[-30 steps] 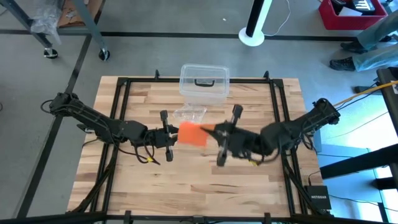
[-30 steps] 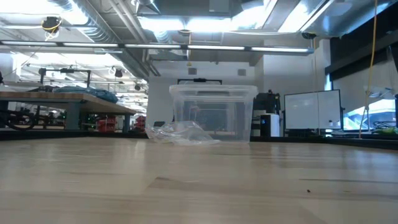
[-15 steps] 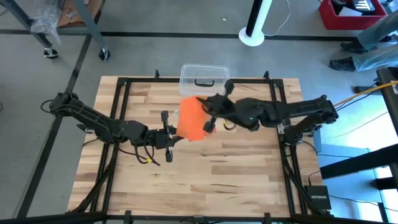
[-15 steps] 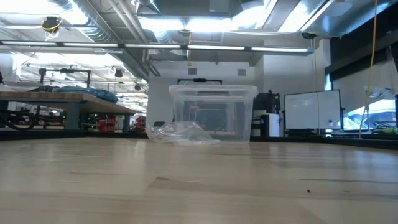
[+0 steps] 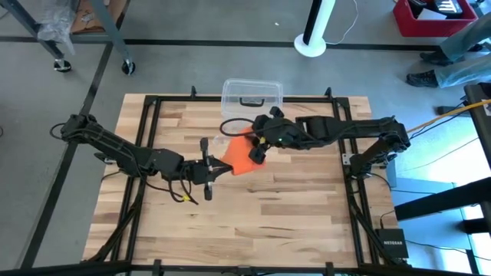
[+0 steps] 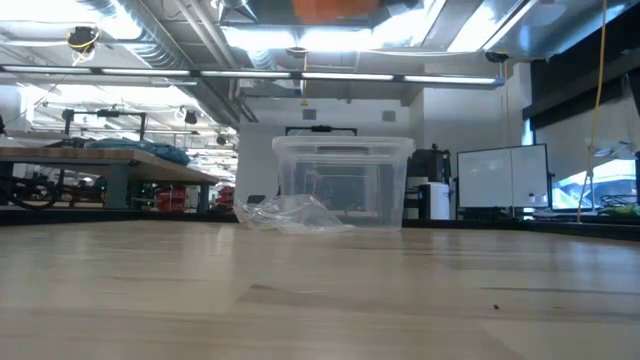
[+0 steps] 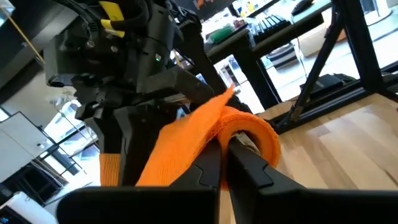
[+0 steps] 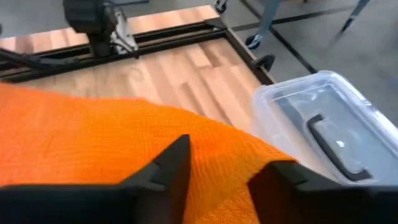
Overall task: Roll bandage
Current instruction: Roll the orange bandage
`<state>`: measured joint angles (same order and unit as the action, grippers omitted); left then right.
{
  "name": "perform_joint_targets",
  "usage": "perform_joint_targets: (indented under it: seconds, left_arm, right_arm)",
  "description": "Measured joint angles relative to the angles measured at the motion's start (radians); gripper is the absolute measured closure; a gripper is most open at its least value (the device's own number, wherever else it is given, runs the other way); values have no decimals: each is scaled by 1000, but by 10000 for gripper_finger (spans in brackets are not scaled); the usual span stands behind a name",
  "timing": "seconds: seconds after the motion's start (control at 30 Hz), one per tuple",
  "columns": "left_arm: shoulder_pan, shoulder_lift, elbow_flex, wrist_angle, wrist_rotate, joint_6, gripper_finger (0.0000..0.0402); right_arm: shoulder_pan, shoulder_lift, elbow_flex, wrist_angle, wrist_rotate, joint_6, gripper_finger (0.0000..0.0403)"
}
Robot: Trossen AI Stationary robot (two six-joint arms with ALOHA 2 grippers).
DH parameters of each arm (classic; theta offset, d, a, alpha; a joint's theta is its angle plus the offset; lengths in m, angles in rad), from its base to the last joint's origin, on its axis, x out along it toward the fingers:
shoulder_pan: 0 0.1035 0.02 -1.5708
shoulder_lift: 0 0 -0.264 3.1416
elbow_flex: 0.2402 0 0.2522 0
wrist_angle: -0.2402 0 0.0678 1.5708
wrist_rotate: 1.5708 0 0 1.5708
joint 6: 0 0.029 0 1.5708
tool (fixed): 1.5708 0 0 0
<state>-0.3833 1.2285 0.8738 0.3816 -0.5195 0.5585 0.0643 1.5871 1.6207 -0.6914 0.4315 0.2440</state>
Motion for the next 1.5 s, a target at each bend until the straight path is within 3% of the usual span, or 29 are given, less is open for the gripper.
perform_joint_targets:
  seconds: [0.13,0.27,0.47,0.53,0.7,0.93,1.07,1.17,1.23,1.3,1.43,1.5]
  left_arm:
    - [0,0,0,-31,0,-3,398]
    - [19,0,1,-123,4,-52,398]
    - [119,-2,1,-207,14,-389,398]
    - [167,-3,8,-240,92,-533,398]
    - [263,-3,24,-295,422,-746,398]
    - [271,-3,24,-303,532,-752,398]
    - [264,-3,24,-314,536,-711,398]
    - [261,-3,24,-359,543,-707,398]
    - [262,-3,24,-383,544,-704,398]
    - [268,-3,25,-386,544,-704,398]
    - [270,-3,25,-408,538,-707,398]
    - [269,-3,25,-415,546,-710,398]
  right_arm:
    - [1,-3,0,-20,-32,-1,206]
    - [0,-13,0,-35,-83,39,186]
    - [0,-14,-1,-47,-70,63,183]
    - [0,-14,-1,-48,-44,93,183]
    - [-5,-14,-1,-106,16,97,183]
    - [-19,-14,-1,-217,25,117,183]
    - [-26,-8,-1,-285,-89,130,183]
    - [-27,-8,-1,-325,-300,147,183]
    - [-26,-11,-1,-328,-382,146,183]
    - [-24,-13,-1,-297,-325,156,183]
    - [-27,-3,0,-213,24,205,183]
    - [-30,12,0,-182,37,204,183]
